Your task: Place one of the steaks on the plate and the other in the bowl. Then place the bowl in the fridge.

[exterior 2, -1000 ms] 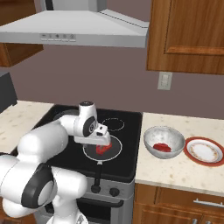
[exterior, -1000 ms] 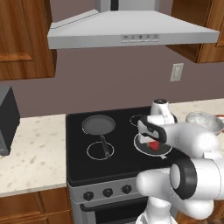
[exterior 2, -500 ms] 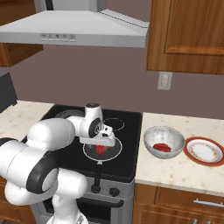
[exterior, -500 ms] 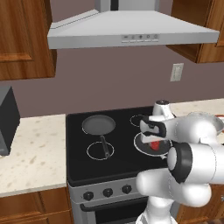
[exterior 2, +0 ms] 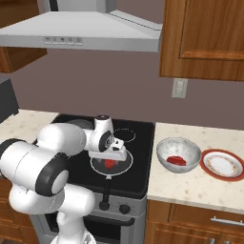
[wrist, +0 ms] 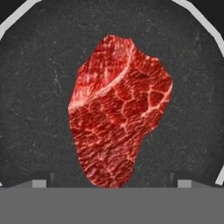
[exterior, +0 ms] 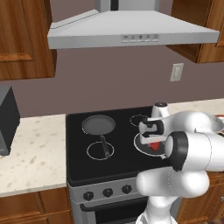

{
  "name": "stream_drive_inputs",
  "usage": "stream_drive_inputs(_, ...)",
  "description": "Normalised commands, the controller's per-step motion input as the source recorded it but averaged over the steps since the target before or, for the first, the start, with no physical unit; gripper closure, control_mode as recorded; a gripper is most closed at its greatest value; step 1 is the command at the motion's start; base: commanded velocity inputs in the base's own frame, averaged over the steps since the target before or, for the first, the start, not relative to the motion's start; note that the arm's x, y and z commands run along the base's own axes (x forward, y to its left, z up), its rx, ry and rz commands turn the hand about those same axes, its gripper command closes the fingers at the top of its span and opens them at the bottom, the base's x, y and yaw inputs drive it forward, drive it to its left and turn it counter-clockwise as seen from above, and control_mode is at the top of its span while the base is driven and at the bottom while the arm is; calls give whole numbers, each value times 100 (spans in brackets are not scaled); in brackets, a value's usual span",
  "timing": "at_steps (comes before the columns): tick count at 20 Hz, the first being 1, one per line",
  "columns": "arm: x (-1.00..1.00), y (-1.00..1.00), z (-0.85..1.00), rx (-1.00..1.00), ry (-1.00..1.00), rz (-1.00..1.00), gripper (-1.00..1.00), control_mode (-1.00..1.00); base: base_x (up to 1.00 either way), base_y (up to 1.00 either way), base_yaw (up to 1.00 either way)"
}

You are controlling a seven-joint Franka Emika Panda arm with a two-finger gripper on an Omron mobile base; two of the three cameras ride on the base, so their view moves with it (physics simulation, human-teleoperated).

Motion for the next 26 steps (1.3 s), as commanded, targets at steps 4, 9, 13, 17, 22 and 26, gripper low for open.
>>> stream_drive_inputs(4, 11, 0, -14, 0, 0, 0, -100, -100, 0, 0, 0)
stream_drive_inputs(9, 12, 0, -21, 1, 0, 0, -100, -100, 0, 0, 0)
stream_drive_inputs(13, 18, 0, -23, 3, 3, 0, -100, -100, 0, 0, 0)
stream_drive_inputs(17, 21, 0, -27, 4, 4, 0, -100, -100, 0, 0, 0)
stream_drive_inputs(22, 19, 0, -38, 4, 4, 0, 100, -100, 0, 0, 0)
stream_drive_inputs(26, -1, 1, -28, 2, 0, 0, 100, -100, 0, 0, 0)
